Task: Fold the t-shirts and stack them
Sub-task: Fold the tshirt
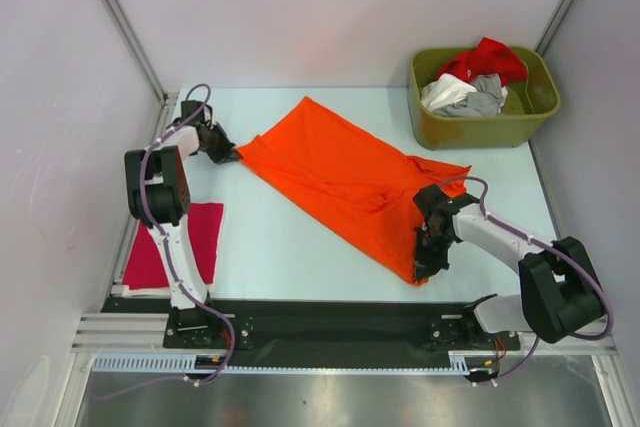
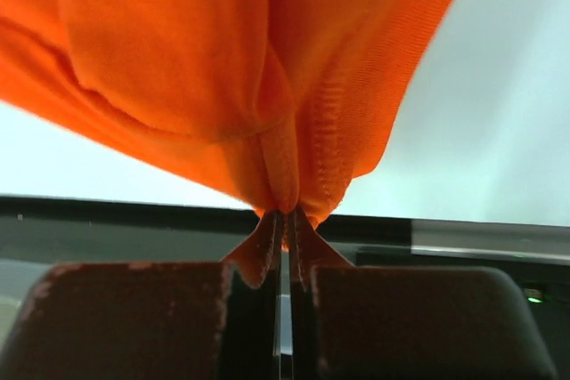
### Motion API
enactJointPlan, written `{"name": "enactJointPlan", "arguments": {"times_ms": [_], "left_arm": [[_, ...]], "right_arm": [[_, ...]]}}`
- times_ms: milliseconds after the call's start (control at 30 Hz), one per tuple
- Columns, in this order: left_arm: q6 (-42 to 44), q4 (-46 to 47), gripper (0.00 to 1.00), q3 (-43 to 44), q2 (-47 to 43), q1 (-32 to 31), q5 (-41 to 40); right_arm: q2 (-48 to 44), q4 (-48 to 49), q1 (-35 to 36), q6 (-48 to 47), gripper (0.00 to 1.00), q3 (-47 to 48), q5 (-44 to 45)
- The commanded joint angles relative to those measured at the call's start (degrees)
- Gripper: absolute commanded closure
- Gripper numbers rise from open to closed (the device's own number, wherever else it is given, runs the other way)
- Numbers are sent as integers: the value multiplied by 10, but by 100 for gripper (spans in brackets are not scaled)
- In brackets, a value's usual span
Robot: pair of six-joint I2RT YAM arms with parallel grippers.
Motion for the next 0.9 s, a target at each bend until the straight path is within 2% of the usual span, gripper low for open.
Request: {"name": "enactJointPlan", "arguments": {"times_ms": [0, 100, 167, 200, 267, 300, 333, 400, 500, 633, 700, 733, 767, 833, 867], "left_arm": [[23, 38, 100, -29, -55, 38, -31], [34, 41, 98, -49, -67, 41, -29], [41, 41, 88, -61, -76, 42, -26], [41, 41, 78, -70, -85, 42, -26], [45, 40, 75, -75, -95, 42, -27], [47, 37, 68, -74, -105, 42, -31], [54, 19, 64, -70, -110, 41, -37], [62, 2, 49, -65, -135, 41, -64], [78, -10, 43, -72, -170, 39, -80], [102, -9, 40, -94, -244, 13, -49], [108, 4, 36, -116, -262, -33, -27], [111, 11, 36, -122, -266, -53, 1], [111, 26, 35, -129, -272, -103, 21], [108, 40, 34, -144, -272, -155, 49], [110, 48, 34, -146, -270, -211, 50]], "right_arm": [[-16, -30, 3, -15, 100, -27, -74], [-20, -28, 3, -19, 100, -35, -76], [-18, -27, 2, -24, 100, -33, -78], [-19, -27, 3, -24, 93, -28, -78], [-20, -33, 2, -26, 89, -21, -76], [-23, -36, 0, -26, 77, -14, -74], [-23, -41, -1, -27, 72, -12, -70], [-26, -52, -8, -33, 64, 0, -69], [-44, -70, -20, -34, 57, 21, -62], [-77, -54, -64, -37, 45, 67, -54], [-81, -31, -80, -41, 35, 81, -48], [-78, -2, -87, -44, 33, 88, -45], [-63, 9, -102, -48, 32, 102, -40], [-39, 36, -120, -54, 32, 122, -39], [-27, 43, -133, -63, 32, 144, -33]]}}
